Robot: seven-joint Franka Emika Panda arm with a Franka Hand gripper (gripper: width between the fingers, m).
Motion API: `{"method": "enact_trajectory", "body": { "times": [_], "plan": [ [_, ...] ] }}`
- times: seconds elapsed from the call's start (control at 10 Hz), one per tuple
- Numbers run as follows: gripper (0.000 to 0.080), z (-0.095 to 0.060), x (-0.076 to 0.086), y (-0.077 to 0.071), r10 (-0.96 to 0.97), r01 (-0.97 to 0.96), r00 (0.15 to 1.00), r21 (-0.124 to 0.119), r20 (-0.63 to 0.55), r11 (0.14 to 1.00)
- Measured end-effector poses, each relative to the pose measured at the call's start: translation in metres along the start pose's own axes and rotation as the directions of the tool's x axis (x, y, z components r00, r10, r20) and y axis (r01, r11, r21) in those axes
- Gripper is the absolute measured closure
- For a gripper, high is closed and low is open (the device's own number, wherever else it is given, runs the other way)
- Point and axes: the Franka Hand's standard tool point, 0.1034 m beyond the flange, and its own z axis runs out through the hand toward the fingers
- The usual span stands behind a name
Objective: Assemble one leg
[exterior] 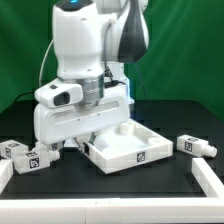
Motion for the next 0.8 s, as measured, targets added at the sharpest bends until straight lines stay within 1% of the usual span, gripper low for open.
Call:
{"method": "enact_trajectory", "body": {
  "times": [0.1,0.2,0.3,0.5,0.6,0.7,0.8],
  "plan": [
    [0.0749,-0.007,0.012,0.005,0.02,-0.02,1.0,0.01,0.004,1.0],
    [0.0749,-0.003,0.011,0.005,-0.006,0.006,1.0,-0.002,-0.016,1.0],
    [0.0749,0.0,0.008,0.003,-0.007,0.007,1.0,0.002,-0.009,1.0],
    [0.0749,0.0,0.008,0.003,-0.008,0.008,1.0,0.002,-0.009,1.0],
    [0.0749,0.0,0.01,0.004,0.054,-0.054,0.998,-0.001,-0.014,0.999],
    [0.0748,0.001,0.017,0.004,0.159,-0.159,0.987,-0.006,-0.026,0.987],
    [0.0748,0.006,0.027,0.003,0.328,-0.329,0.944,-0.005,-0.03,0.944]
  ]
}}
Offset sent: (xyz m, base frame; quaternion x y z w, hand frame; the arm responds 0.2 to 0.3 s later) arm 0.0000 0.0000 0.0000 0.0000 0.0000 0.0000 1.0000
